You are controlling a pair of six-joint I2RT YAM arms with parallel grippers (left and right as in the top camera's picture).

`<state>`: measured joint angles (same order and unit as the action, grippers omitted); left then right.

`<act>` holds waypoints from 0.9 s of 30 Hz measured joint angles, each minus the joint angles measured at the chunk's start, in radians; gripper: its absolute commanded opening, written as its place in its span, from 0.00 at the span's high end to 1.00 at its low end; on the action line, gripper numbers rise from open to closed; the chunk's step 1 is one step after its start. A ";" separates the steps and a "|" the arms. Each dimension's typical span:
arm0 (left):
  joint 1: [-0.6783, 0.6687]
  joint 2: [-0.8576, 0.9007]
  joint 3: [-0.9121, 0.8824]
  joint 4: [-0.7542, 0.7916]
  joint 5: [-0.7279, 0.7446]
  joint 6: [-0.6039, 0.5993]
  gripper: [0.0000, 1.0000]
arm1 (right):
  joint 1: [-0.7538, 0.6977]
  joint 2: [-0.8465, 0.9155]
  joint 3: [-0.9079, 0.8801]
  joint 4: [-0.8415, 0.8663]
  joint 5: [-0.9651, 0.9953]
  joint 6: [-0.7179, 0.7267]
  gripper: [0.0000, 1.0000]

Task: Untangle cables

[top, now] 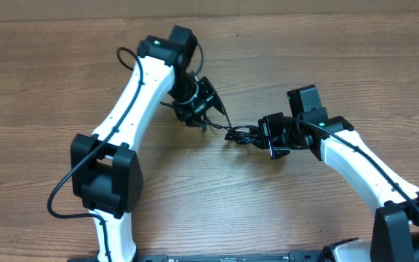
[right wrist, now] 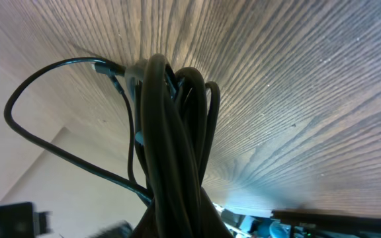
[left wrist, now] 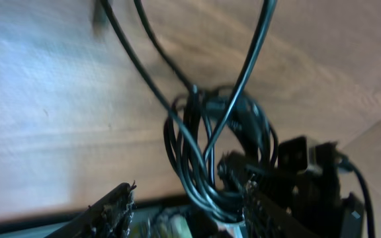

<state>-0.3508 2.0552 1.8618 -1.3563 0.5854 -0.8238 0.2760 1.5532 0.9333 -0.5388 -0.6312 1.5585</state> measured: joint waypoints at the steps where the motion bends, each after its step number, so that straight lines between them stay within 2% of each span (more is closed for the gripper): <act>1: -0.010 0.000 -0.004 -0.013 0.013 -0.016 0.37 | 0.000 0.000 0.000 0.000 -0.001 0.010 0.96; 2: -0.018 0.000 -0.008 -0.025 0.024 -0.031 0.38 | 0.000 0.000 0.000 0.000 -0.001 0.022 0.96; 4: -0.035 0.000 -0.016 -0.042 0.039 -0.058 0.54 | 0.000 0.000 0.000 0.000 -0.001 0.039 0.96; 7: -0.050 0.000 -0.045 -0.056 0.052 -0.125 0.61 | 0.000 0.000 0.000 0.000 -0.001 0.061 0.96; 10: -0.056 0.000 -0.106 -0.032 0.051 -0.216 0.64 | 0.000 0.000 0.000 0.000 -0.008 0.071 0.96; 14: -0.055 -0.002 -0.193 0.052 0.051 -0.322 0.58 | 0.000 0.000 0.000 0.000 -0.008 0.073 0.96; 16: -0.055 -0.002 -0.240 0.101 0.051 -0.369 0.44 | 0.000 0.000 0.000 0.000 -0.009 0.076 0.96; 17: -0.055 -0.002 -0.267 0.124 0.050 -0.400 0.40 | 0.000 0.000 0.000 0.000 -0.008 0.077 0.96; 21: -0.055 -0.002 -0.322 0.180 0.050 -0.484 0.39 | -0.001 0.000 0.000 0.000 -0.005 0.083 0.96; 24: -0.055 -0.002 -0.336 0.219 0.043 -0.517 0.24 | -0.001 0.000 0.000 0.000 0.000 0.086 0.96; 27: -0.055 -0.002 -0.344 0.285 0.017 -0.572 0.24 | -0.002 0.000 0.000 0.003 0.008 0.087 0.96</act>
<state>-0.4061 2.0529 1.5173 -1.0710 0.6025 -1.3956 0.2737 1.5532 0.9333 -0.5354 -0.6235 1.6459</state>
